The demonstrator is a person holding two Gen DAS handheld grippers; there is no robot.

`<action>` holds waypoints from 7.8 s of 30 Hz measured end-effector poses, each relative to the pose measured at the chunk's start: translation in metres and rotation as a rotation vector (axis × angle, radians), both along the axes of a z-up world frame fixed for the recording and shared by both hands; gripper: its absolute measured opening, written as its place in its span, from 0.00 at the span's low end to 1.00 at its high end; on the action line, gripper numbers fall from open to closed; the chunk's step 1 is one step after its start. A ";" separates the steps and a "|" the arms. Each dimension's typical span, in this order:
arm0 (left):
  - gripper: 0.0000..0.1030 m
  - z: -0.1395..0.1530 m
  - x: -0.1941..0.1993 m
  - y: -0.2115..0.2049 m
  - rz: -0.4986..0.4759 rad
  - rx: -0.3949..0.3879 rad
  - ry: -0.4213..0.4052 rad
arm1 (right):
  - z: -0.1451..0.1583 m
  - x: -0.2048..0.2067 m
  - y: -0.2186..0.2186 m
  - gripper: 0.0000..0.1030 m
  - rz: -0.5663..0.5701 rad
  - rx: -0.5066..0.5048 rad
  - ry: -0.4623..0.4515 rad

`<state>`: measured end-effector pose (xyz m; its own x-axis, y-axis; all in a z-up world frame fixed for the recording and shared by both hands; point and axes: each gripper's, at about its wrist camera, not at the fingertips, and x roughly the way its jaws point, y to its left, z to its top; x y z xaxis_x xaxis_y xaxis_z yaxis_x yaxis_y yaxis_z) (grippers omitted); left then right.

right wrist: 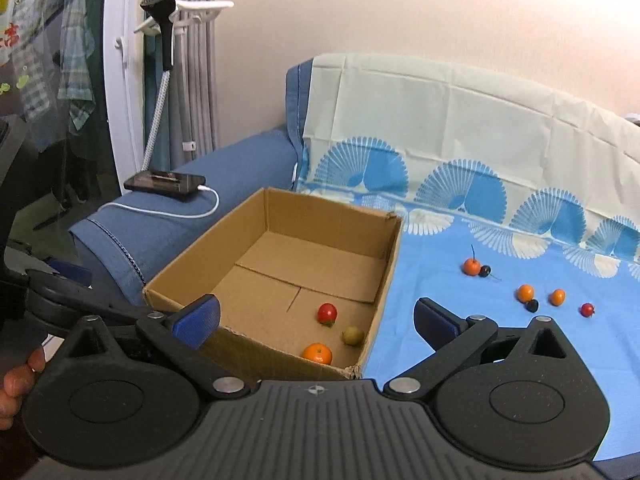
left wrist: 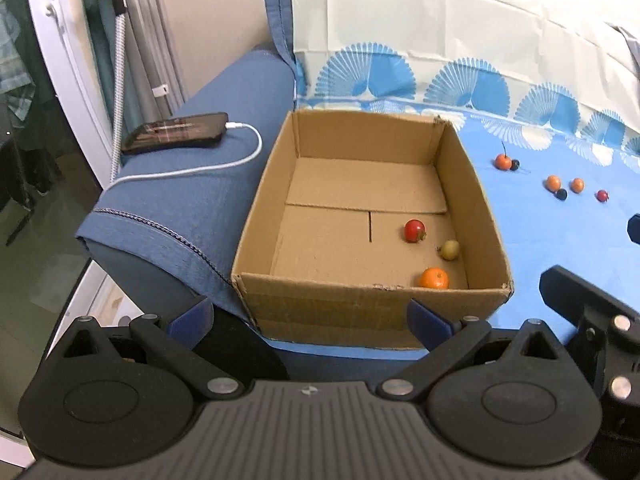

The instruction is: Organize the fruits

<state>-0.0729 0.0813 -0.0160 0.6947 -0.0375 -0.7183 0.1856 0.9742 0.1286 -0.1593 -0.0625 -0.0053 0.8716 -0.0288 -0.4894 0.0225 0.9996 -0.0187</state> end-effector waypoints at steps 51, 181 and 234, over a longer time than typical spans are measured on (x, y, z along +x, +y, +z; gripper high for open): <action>1.00 -0.011 0.014 -0.021 -0.027 0.088 0.017 | -0.020 0.006 -0.026 0.99 -0.040 0.097 0.037; 0.40 0.032 0.001 -0.062 -0.190 -0.080 0.072 | -0.008 -0.029 -0.071 0.36 -0.077 0.182 -0.095; 0.40 0.013 0.056 0.004 -0.055 -0.209 0.070 | -0.010 0.024 -0.022 0.36 0.004 0.056 0.023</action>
